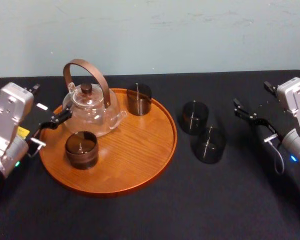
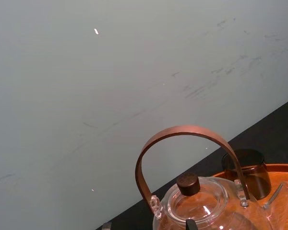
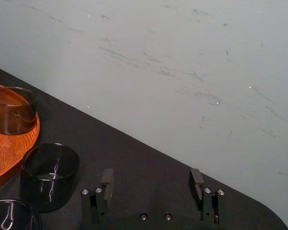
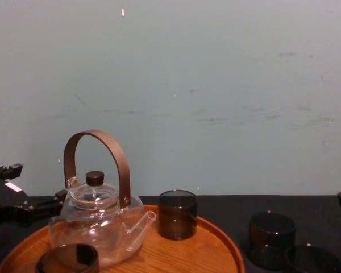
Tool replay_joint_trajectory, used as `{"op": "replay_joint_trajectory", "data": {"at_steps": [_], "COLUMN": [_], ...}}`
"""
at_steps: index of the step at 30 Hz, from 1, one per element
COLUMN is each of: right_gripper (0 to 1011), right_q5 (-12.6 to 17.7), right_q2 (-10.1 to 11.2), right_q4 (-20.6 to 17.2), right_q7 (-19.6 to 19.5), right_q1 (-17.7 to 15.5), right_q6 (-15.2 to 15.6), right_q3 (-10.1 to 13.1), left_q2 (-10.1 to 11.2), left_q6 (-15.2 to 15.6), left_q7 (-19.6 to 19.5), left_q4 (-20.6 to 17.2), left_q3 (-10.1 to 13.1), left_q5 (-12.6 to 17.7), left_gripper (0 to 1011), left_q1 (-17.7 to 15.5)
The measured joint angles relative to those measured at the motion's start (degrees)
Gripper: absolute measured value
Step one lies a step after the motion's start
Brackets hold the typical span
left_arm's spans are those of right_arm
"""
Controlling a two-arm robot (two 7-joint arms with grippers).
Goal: Pick up the glass from the table and place it on the tray.
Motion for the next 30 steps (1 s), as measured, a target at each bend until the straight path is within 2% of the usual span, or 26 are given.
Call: {"op": "replay_joint_trajectory", "data": {"at_steps": [30], "right_gripper": [1002], "right_q5": [0.0], "right_q2": [0.0], "right_q4": [0.0], "right_q7": [0.0], "right_q1": [0.0], "right_q6": [0.0], "right_q3": [0.0], "left_q2": [0.0], "left_q6": [0.0], "left_q7": [0.0], "left_q4": [0.0], "left_q3": [0.0], "left_q5": [0.0], "left_gripper": [1001], "left_q1": [0.0]}}
